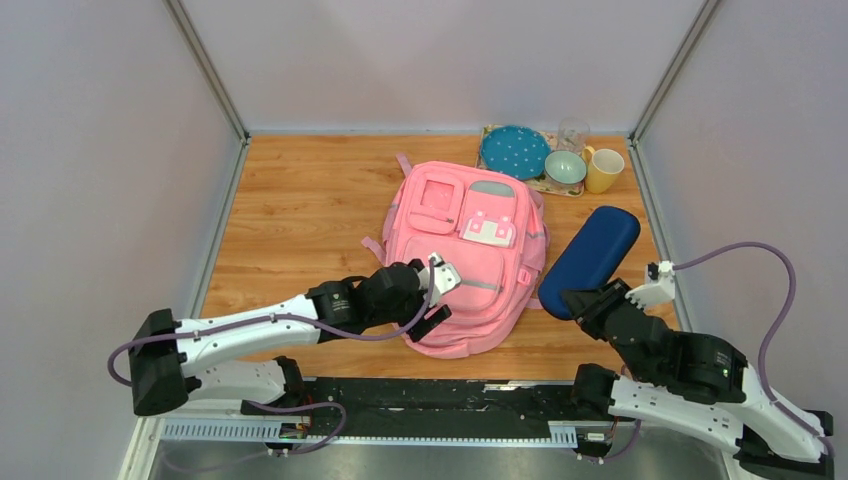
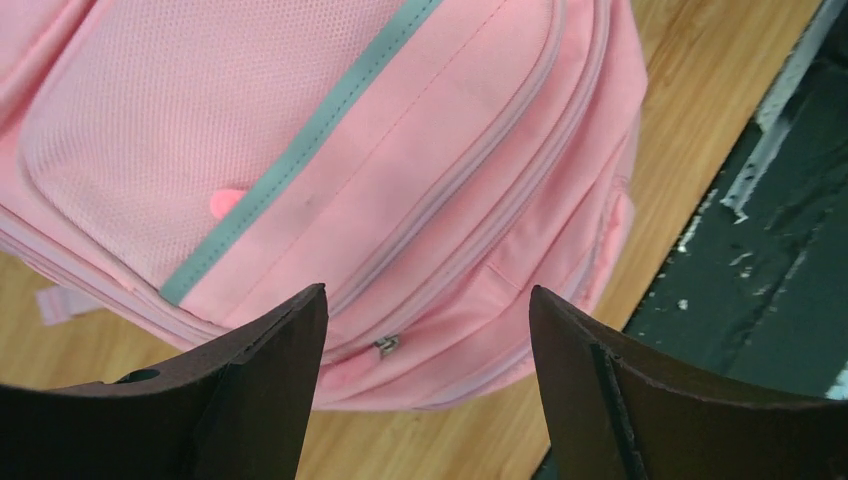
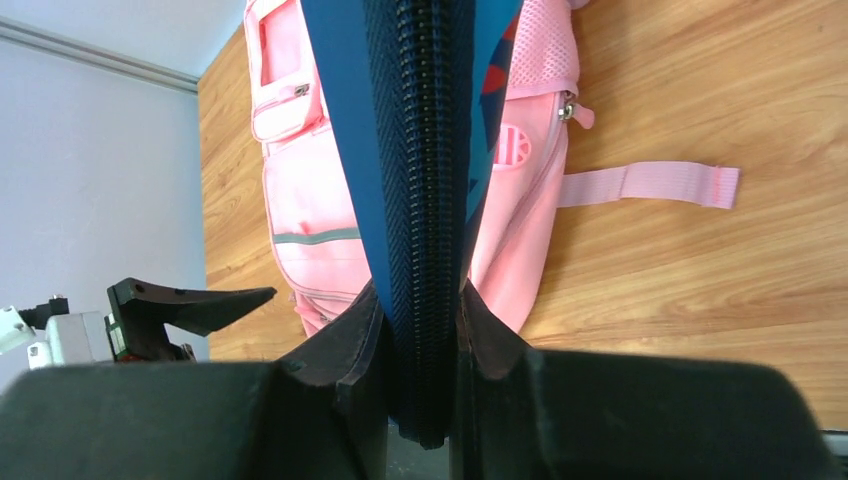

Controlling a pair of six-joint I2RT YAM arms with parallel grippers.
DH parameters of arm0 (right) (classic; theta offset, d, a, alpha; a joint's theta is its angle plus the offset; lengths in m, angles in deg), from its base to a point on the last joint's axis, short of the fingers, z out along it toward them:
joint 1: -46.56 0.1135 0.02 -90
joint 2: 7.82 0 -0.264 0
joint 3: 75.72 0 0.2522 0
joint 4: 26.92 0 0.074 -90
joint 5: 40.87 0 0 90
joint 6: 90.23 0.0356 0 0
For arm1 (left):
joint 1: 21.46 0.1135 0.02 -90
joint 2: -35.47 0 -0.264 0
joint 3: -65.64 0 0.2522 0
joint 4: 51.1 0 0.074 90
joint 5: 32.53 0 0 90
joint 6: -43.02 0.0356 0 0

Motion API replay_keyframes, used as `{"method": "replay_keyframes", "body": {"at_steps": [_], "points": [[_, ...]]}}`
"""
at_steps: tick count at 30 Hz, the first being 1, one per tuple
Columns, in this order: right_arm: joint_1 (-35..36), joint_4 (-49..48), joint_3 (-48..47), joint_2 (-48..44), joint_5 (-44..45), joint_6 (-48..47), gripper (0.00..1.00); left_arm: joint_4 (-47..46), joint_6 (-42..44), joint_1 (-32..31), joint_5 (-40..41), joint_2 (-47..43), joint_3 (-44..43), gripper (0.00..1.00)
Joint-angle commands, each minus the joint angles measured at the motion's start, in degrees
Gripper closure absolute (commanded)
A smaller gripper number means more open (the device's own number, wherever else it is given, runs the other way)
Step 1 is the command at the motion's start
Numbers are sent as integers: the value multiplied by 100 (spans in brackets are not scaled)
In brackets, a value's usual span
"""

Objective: Pack the student bag
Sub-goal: Pick up the stationery from the center of the board, then place the stationery in the student bag.

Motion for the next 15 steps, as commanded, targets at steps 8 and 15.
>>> {"method": "replay_keyframes", "body": {"at_steps": [8, 15], "points": [[-5, 161, 35, -304, 211, 338, 100, -1499, 2052, -130, 468, 628, 128, 18], [-5, -32, 157, -268, 79, 320, 100, -1726, 1791, -130, -111, 699, 206, 18]]}}
